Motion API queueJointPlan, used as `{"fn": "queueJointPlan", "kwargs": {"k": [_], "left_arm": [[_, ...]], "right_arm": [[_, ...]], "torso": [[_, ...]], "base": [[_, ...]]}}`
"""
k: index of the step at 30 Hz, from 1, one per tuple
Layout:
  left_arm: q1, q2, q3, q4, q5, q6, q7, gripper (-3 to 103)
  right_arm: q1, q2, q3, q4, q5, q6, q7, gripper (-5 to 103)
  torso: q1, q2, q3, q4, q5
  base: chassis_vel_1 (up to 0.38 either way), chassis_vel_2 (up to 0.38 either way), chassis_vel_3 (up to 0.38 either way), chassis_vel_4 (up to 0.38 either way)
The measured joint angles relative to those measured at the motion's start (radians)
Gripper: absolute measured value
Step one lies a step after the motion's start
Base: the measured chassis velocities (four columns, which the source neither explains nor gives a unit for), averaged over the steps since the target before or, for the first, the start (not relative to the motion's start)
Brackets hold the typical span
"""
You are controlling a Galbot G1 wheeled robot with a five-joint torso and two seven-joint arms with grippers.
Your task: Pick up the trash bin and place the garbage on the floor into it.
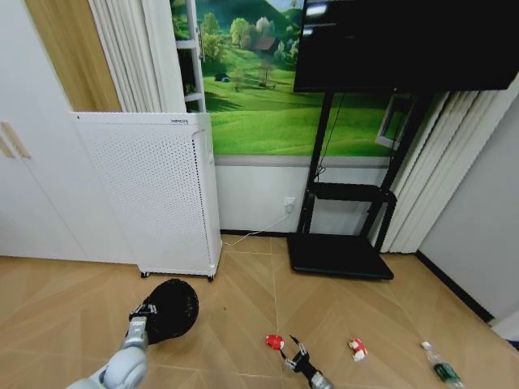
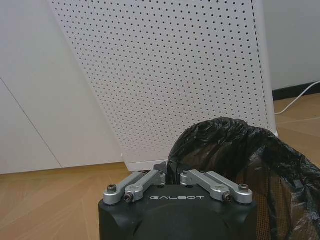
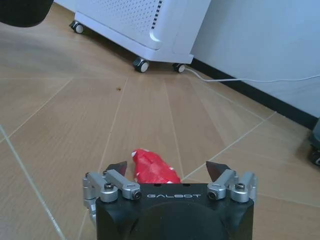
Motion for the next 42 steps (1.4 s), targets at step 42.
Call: {"fn": "queueJointPlan", "kwargs": {"k": [42], "left_arm": [[0.005, -0.013, -0.017, -0.021, -0.011, -0.019, 0.002, 7]], "right_arm": [[0.194, 0.112, -0.003, -0.223, 0.068, -0.211, -0.046, 100]], "torso": [[0.0, 0.0, 0.0, 0.0001, 0.0001]], "base": [[0.0, 0.0, 0.0, 0.0]]}}
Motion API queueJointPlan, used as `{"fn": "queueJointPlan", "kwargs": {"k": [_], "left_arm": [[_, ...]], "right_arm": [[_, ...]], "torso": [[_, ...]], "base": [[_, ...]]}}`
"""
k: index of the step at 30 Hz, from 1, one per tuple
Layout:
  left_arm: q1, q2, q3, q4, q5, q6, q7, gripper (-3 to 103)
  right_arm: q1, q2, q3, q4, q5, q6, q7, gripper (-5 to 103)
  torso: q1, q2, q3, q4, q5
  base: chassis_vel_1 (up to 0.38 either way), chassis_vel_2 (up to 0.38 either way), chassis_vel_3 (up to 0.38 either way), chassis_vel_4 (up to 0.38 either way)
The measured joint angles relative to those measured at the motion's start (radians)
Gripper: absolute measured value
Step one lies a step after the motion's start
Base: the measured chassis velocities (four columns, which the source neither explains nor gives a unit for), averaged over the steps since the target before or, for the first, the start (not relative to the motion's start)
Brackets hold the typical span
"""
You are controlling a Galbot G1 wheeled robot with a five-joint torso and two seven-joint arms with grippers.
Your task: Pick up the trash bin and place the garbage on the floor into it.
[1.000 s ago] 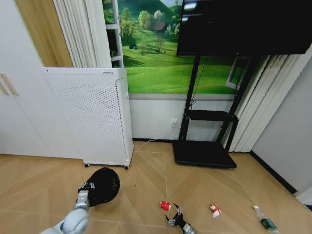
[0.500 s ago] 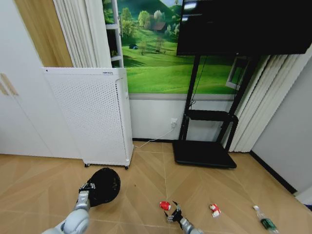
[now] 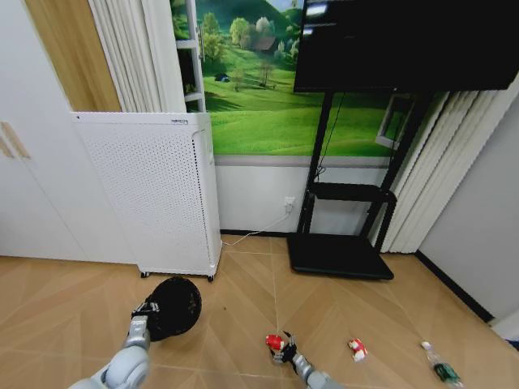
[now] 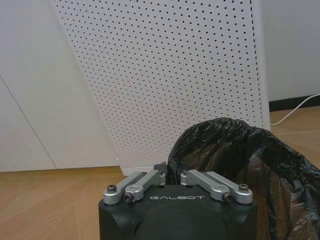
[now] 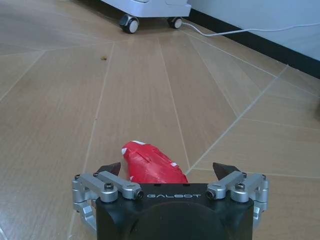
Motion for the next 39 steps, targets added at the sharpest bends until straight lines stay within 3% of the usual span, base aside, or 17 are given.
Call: {"fn": "queueJointPlan", "kwargs": {"k": [16, 25, 27, 28, 33, 39], "left_arm": [[-0.004, -0.009, 0.004, -0.004, -0.001, -0.001, -0.002, 7], [0.002, -0.011, 0.001, -0.015, -0.001, -0.003, -0.002, 7], [0.004, -0.012, -0.001, -0.018, 0.0, -0.006, -0.002, 7], [0.004, -0.012, -0.001, -0.018, 0.0, -0.006, -0.002, 7], [0.005, -0.019, 0.0, -0.018, 0.003, -0.009, -0.002, 7], [0.003, -0.021, 0.001, -0.02, 0.004, -0.009, -0.002, 7]], "right_arm": [[0.002, 0.032, 0.0, -0.026, 0.016, -0.073, -0.013, 103], [0.011, 0.046, 0.004, -0.036, 0.023, -0.093, -0.005, 79], [0.016, 0.042, 0.004, -0.038, 0.029, -0.095, -0.005, 68], [0.016, 0.042, 0.004, -0.038, 0.029, -0.095, -0.005, 68], [0.02, 0.034, 0.006, -0.039, 0.04, -0.097, -0.008, 47], [0.01, 0.033, 0.011, -0.035, 0.045, -0.092, -0.01, 42]], "torso": [[0.0, 0.0, 0.0, -0.0001, 0.0], [0.0, 0.0, 0.0, 0.0, 0.0001], [0.0, 0.0, 0.0, -0.0001, 0.0001], [0.0, 0.0, 0.0, -0.0001, 0.0001], [0.0, 0.0, 0.0, 0.0, 0.0001], [0.0, 0.0, 0.0, -0.0001, 0.0]], "base": [[0.0, 0.0, 0.0, 0.0], [0.0, 0.0, 0.0, 0.0], [0.0, 0.0, 0.0, 0.0], [0.0, 0.0, 0.0, 0.0], [0.0, 0.0, 0.0, 0.0], [0.0, 0.0, 0.0, 0.0]]}}
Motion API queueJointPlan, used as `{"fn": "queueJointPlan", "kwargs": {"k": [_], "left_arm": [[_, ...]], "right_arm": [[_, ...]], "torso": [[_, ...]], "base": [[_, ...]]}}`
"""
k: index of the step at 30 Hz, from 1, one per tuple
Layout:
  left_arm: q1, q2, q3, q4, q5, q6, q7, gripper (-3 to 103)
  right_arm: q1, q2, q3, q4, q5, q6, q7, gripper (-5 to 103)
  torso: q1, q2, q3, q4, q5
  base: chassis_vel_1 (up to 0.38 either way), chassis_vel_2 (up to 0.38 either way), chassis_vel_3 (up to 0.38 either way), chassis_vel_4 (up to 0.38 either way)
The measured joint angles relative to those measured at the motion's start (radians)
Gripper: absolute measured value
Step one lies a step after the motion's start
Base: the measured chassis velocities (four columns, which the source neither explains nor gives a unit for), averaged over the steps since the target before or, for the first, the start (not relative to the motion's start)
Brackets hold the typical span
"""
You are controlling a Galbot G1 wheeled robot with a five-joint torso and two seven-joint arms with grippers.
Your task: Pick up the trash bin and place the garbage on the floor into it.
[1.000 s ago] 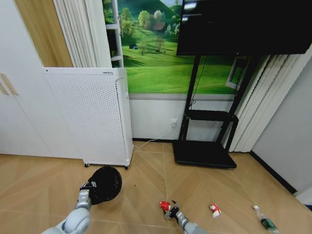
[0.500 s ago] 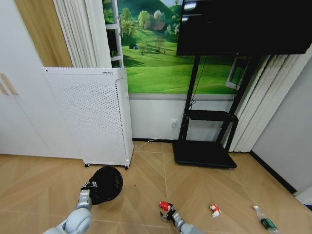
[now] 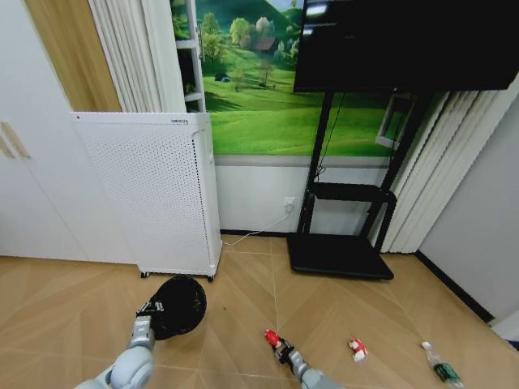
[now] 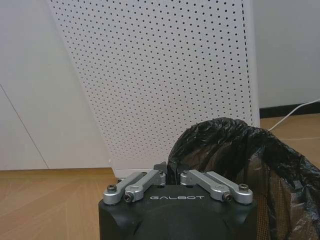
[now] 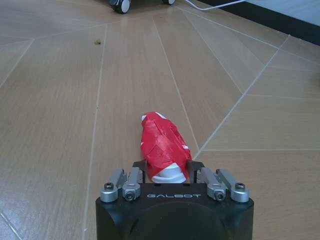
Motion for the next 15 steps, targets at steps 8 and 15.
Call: {"fn": "queueJointPlan", "kwargs": {"k": [8, 15], "left_arm": [[-0.001, 0.003, 0.0, 0.011, 0.006, -0.001, 0.0, 7], [-0.028, 0.008, 0.035, 0.05, 0.008, 0.002, -0.001, 7]], "right_arm": [[-0.023, -0.035, -0.002, 0.037, 0.011, 0.067, -0.007, 42], [-0.061, -0.119, -0.007, 0.123, -0.004, 0.186, -0.01, 42]], "torso": [[0.0, 0.0, 0.0, 0.0001, 0.0002], [0.0, 0.0, 0.0, 0.0, 0.0001]], "base": [[0.0, 0.0, 0.0, 0.0], [0.0, 0.0, 0.0, 0.0]]}}
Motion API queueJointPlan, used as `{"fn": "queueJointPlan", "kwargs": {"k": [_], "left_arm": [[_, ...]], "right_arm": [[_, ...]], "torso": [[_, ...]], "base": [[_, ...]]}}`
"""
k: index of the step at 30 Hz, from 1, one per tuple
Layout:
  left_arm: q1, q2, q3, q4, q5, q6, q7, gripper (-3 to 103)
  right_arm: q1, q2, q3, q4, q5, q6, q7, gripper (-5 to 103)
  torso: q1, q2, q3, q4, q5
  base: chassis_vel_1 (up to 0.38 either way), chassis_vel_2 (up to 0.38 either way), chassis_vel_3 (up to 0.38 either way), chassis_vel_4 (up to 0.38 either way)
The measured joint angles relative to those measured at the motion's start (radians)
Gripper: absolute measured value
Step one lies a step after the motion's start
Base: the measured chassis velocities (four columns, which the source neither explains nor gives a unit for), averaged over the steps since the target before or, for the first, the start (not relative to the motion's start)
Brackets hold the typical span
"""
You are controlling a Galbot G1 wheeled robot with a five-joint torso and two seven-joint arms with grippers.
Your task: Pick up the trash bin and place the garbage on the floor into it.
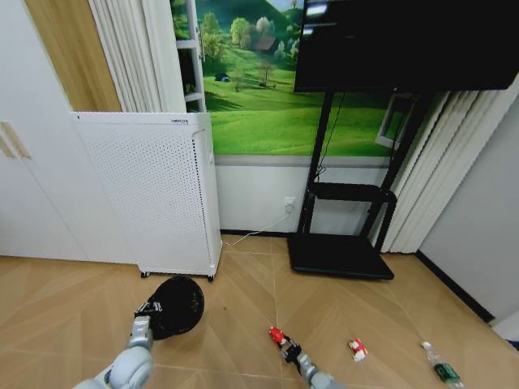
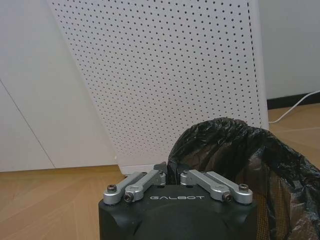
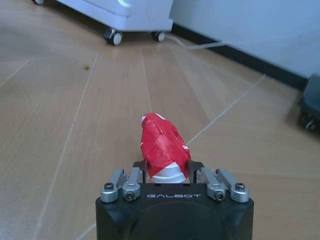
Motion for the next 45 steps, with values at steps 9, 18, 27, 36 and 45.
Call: {"fn": "queueJointPlan", "kwargs": {"k": [9, 18, 27, 36, 45], "left_arm": [[-0.1, -0.018, 0.129, 0.044, -0.012, 0.025, -0.02, 7], [-0.454, -0.133, 0.432, 0.138, -0.123, 0.074, -0.096, 7], [-0.652, -0.271, 0.605, 0.206, -0.2, 0.091, -0.138, 7], [-0.697, -0.351, 0.677, 0.238, -0.213, 0.091, -0.164, 7], [-0.718, -0.435, 0.747, 0.269, -0.22, 0.092, -0.182, 7]], "right_arm": [[-0.051, -0.125, -0.003, 0.186, -0.01, 0.08, -0.003, 41], [-0.139, -0.406, -0.023, 0.621, 0.161, 0.111, -0.06, 41], [-0.157, -0.453, -0.124, 0.843, 0.249, 0.042, -0.062, 41], [-0.122, -0.431, -0.205, 0.873, 0.262, 0.029, -0.06, 41], [-0.091, -0.426, -0.243, 0.886, 0.299, 0.008, -0.057, 41]], "torso": [[0.0, 0.0, 0.0, 0.0005, 0.0005], [0.0, 0.0, 0.0, -0.0003, 0.001], [0.0, 0.0, 0.0, 0.0, 0.0002], [0.0, 0.0, 0.0, 0.0003, 0.0003], [0.0, 0.0, 0.0, -0.0001, 0.0]], "base": [[0.0, 0.0, 0.0, 0.0], [0.0, 0.0, 0.0, 0.0], [0.0, 0.0, 0.0, 0.0], [0.0, 0.0, 0.0, 0.0], [0.0, 0.0, 0.0, 0.0]]}}
